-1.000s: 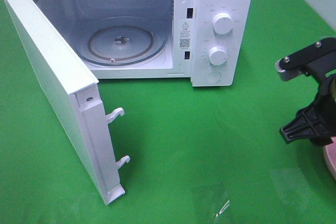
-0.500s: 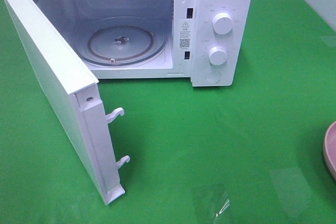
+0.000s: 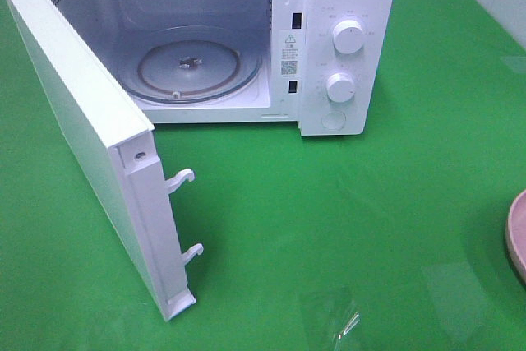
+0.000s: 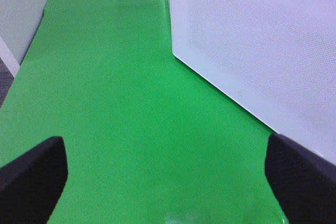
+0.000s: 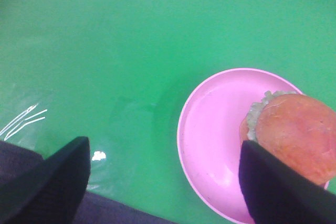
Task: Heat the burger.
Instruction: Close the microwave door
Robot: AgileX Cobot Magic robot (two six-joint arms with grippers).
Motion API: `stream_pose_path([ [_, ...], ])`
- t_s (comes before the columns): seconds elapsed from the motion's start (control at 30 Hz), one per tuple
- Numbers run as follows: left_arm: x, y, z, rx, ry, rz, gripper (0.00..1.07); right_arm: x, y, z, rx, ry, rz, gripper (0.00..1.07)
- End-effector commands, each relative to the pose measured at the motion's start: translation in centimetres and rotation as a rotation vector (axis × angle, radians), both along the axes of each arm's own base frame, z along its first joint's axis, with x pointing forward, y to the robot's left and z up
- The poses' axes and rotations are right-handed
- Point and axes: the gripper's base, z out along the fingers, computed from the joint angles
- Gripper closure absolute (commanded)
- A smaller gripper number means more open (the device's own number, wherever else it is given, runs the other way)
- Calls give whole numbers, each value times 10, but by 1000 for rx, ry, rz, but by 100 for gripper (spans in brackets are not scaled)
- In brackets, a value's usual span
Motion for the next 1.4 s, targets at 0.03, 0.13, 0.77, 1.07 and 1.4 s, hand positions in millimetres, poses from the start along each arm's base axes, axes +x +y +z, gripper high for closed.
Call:
stream_pose_path([
  [0.03, -3, 0, 1, 2, -25, 3, 13, -10, -7, 3, 30, -73, -39, 31],
  [0.13, -3, 0, 1, 2, -25, 3, 13, -22, -10, -2, 74, -153, -76, 31],
  [0.77, -3, 0, 1, 0, -26, 2, 13, -65, -16, -29, 81, -349, -282, 31],
  [1.07, -3, 0, 1, 2, -25, 3, 13, -65, -16, -29, 80, -349, -284, 31],
  [1.4, -3, 0, 1, 2, -25, 3, 13, -65, -16, -29, 80, -349, -284, 31],
])
